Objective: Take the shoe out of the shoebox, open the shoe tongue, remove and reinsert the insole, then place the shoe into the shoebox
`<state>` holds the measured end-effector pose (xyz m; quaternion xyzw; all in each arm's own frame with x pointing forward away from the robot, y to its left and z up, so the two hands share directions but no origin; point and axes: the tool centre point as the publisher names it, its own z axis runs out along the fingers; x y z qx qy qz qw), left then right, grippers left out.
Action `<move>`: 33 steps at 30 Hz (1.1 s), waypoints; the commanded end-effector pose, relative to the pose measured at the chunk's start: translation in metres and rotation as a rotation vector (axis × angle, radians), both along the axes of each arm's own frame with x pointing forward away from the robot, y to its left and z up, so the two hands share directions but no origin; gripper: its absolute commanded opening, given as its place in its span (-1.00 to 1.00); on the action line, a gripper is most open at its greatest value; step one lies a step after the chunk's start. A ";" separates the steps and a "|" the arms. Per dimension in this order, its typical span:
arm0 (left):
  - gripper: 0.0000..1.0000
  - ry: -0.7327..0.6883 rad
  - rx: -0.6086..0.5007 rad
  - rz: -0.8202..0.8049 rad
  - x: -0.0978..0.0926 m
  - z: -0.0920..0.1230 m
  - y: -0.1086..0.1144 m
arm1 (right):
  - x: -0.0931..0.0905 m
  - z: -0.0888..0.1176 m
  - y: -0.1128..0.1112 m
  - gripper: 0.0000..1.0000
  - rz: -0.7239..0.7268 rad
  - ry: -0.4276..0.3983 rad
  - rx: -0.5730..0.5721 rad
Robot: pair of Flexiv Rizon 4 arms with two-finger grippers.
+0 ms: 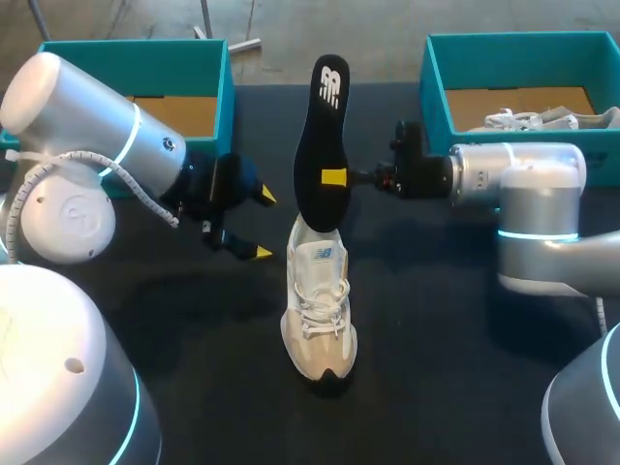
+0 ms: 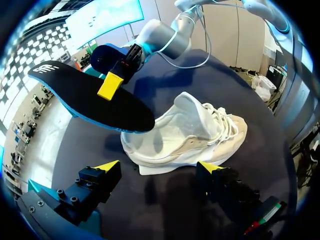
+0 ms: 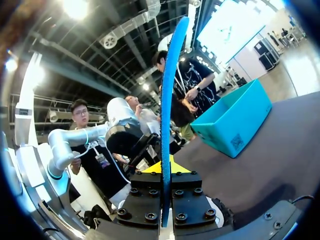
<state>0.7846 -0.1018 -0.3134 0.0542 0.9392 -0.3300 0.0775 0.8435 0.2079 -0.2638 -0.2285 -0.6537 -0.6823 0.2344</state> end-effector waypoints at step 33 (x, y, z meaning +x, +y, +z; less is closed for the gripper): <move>1.00 -0.001 0.004 0.000 0.000 0.000 0.000 | -0.020 -0.031 0.005 -1.00 -0.032 -0.056 -0.033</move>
